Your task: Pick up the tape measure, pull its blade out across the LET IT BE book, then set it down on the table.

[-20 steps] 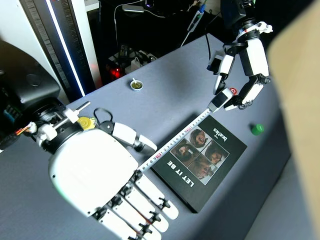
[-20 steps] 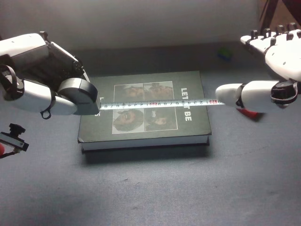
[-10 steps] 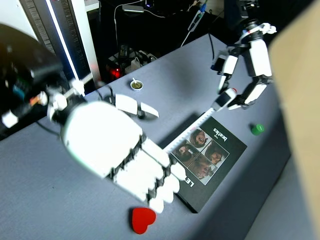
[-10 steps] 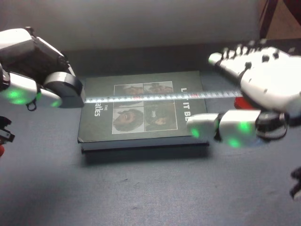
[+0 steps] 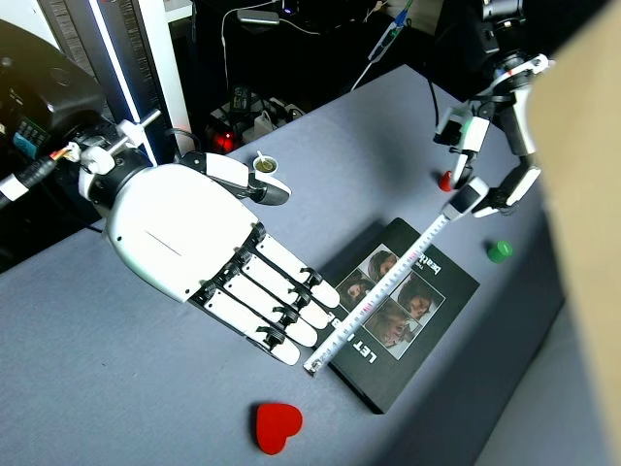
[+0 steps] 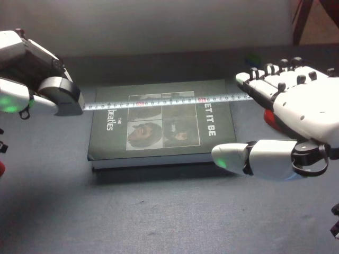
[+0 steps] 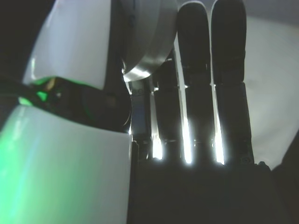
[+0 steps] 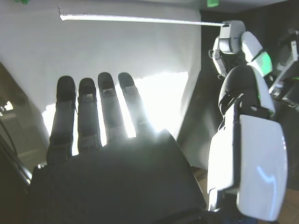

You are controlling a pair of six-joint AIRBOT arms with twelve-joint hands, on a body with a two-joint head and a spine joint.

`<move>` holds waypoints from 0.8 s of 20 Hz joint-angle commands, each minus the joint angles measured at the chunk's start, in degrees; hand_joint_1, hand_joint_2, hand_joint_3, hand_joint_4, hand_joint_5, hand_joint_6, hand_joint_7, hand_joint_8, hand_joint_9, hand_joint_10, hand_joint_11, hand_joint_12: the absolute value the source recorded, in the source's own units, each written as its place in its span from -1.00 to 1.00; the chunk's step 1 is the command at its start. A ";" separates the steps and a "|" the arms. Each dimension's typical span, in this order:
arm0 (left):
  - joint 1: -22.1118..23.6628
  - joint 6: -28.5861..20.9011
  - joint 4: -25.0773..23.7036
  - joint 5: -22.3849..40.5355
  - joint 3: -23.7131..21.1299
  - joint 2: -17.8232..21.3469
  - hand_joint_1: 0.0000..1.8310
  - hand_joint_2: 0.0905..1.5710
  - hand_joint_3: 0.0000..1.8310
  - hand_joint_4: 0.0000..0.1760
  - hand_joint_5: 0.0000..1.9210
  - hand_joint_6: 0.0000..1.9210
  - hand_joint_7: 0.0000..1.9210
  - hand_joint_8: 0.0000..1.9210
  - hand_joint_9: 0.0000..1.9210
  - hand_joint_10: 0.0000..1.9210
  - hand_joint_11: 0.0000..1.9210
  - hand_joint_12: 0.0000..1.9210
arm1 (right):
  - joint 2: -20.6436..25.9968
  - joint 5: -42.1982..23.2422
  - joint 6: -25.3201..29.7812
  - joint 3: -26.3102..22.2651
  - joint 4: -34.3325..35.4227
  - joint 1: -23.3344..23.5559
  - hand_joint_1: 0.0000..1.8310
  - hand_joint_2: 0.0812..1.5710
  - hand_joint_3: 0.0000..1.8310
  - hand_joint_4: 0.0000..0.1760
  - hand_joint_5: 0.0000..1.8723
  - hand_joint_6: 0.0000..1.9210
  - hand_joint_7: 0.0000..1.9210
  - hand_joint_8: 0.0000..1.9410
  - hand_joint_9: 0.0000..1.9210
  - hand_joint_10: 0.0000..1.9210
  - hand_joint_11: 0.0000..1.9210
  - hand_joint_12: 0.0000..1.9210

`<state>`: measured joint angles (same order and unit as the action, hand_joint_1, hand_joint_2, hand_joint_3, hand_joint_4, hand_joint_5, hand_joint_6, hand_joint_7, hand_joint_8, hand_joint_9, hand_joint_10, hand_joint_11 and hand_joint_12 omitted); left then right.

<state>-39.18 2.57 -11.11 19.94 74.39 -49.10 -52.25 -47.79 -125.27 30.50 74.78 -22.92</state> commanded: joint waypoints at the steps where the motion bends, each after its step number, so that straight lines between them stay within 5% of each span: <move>1: 0.20 -1.26 0.86 6.93 0.67 -0.10 0.52 0.31 -1.00 -1.00 0.04 -0.18 0.25 -0.38 0.07 0.09 -0.02 -0.04 | 0.25 -2.86 0.58 -0.21 -4.62 0.30 -1.00 0.19 -1.00 -1.00 -1.00 -1.00 -0.98 -1.00 -0.99 -1.00 -1.00 -0.60; 6: -2.56 -7.18 -4.40 10.06 4.04 -1.71 0.52 0.32 -1.00 -1.00 0.00 -0.14 0.23 -0.31 0.05 0.12 -0.05 -0.05 | 0.20 -2.86 0.73 -0.32 -5.08 -0.05 -1.00 0.19 -1.00 -1.00 -1.00 -1.00 -0.96 -1.00 -0.96 -0.99 -1.00 -0.49; 16: -6.65 -8.20 -4.40 13.08 6.49 -4.04 0.52 0.33 -1.00 -1.00 -0.01 -0.13 0.23 -0.30 0.01 0.15 -0.07 -0.01 | 0.15 -2.97 0.94 -0.33 -5.67 -0.35 -1.00 0.20 -1.00 -1.00 -1.00 -1.00 -0.96 -1.00 -0.96 -1.00 -1.00 -0.59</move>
<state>-46.24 -4.89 -17.54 27.11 80.79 -53.15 -52.29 -47.83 -124.68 30.46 73.25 -23.53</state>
